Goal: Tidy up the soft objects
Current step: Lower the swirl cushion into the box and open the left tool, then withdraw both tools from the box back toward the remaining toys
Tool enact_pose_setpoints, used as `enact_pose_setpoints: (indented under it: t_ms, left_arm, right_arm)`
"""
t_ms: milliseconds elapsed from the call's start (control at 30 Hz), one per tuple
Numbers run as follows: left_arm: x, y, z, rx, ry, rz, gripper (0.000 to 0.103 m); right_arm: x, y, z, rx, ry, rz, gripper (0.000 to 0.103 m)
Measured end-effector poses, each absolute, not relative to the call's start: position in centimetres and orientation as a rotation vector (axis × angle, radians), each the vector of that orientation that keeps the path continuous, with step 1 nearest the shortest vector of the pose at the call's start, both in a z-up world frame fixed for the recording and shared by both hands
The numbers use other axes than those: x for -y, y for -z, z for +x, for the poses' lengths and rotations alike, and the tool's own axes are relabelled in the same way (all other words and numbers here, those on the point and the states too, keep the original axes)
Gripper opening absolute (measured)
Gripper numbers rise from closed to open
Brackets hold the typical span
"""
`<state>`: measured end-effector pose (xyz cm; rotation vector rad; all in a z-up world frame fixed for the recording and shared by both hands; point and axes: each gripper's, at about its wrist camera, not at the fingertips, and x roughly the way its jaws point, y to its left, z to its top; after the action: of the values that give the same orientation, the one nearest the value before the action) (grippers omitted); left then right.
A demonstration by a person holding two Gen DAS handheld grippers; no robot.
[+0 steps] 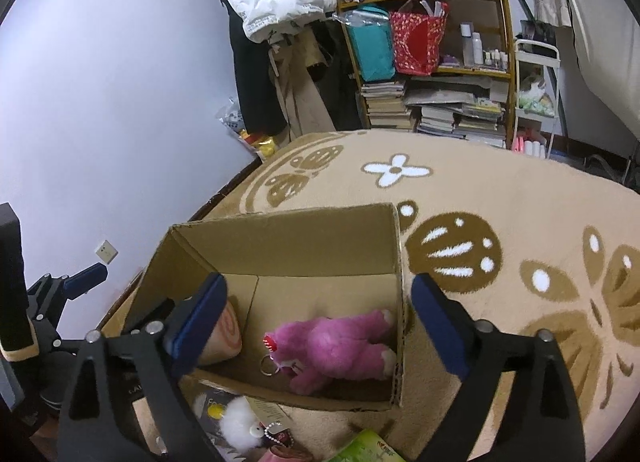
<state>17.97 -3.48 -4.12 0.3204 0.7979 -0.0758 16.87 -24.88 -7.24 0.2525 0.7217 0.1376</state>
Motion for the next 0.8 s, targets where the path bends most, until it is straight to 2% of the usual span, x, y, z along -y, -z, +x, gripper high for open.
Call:
enact_pose_setpoints:
  t_ms: [167,800]
  left_arm:
    - [3.2,3.5,17.0,-0.788,0.063,0.312,0.101]
    - [2.2,1.9,11.2,-0.848,0.064,0.267,0.103]
  right_arm:
    - [24.5,6.4,16.0,-0.721,-0.139,0.230,0.103]
    - [25.3,4.5,10.8,-0.762,-0.125,0.203,0.103]
